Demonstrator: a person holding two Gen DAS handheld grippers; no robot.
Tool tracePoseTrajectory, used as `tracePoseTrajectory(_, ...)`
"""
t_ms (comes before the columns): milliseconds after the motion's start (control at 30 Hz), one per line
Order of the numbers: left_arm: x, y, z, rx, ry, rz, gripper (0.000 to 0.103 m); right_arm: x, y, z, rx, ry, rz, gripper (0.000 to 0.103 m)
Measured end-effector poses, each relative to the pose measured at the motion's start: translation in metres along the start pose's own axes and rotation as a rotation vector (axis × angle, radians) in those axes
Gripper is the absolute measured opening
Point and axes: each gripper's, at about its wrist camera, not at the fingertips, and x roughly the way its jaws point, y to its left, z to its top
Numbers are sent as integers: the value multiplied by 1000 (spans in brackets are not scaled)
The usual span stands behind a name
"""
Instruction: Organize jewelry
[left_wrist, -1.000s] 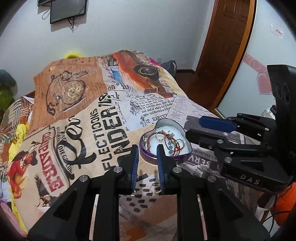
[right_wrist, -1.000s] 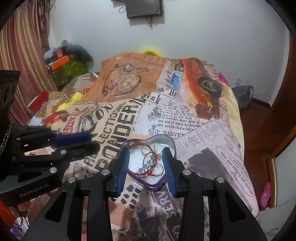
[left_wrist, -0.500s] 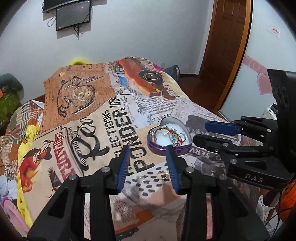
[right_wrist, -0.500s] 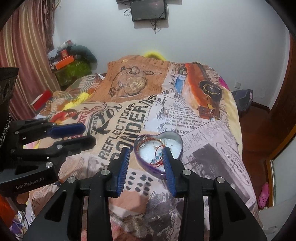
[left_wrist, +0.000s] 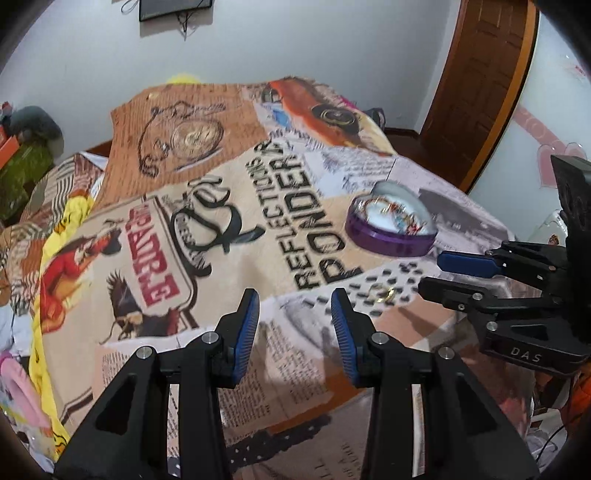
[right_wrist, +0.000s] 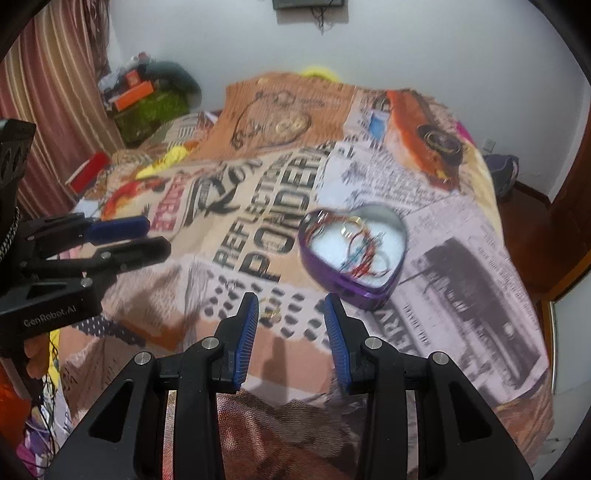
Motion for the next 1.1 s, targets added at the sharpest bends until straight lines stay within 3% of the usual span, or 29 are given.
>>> tracePoseTrajectory(433,25,6,-13,-18,54,-20,40,41,14,0,-68,98,33,33)
tracePoseTrajectory(633,33,3,-13,-17,68,-32,40,48,13,-3,-90,114,65,16)
tracePoseTrajectory(833,39,-6,-10,-6,76,-63,40,44,10,-3,-84,99,74,15)
tracePoseTrajectory(900,41,-11,-8,1,78,-75,40,41,6,-3,-66,92,79,7)
tracePoseTrajectory(1100,53,-25,-2,30,90,-96,39,33,-6,-6,-33,67,62,7)
